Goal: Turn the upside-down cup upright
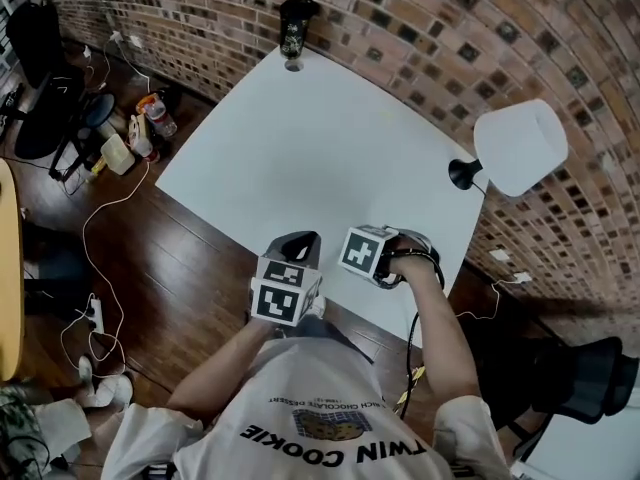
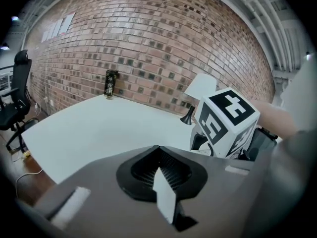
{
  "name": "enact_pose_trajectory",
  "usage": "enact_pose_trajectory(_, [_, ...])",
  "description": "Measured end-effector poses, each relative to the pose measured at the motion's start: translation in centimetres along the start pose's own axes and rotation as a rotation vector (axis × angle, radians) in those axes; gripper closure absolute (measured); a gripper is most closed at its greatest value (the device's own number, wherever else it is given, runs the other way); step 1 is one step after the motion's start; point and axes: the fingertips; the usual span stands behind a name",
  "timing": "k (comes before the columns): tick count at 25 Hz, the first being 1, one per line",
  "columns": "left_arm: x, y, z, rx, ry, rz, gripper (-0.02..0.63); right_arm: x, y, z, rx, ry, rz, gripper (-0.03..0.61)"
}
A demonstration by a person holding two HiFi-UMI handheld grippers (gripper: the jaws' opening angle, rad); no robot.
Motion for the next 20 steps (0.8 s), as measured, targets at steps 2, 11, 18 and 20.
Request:
enact_pose_trajectory(2, [-0.4,0.5,-0.2,-0.006,0.001,0.013,0.611,0.2,-0.2,1.0,-0.014,-0.016,-0.011,0.296])
enact_pose_trajectory(11, [-0.3,0.5,-0.3,-0.006,0.010,0.012,0.611,-0.1,-0.8,2.7,0.000,-0.167,-0.063,0.295])
enact_pose_trajectory(18, [0.5,-0.5,0.0,-0.004,0.014,-0.013,0.611,-0.7,-1.5,2.5,0.013,-0.241,-0.096,0.291])
enact_pose_trajectory(20, [0.7,-0.7,0.1,-0.001,0.013,-0.018,0.611,-1.0,-1.4,2.5,0.014,-0.276,-0.091,0.291])
Point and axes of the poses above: the fingertips, and each gripper's own axes: x forward along the fingers, y to its left, z out of its top, and after that the axes turned 13 degrees about x, right-handed
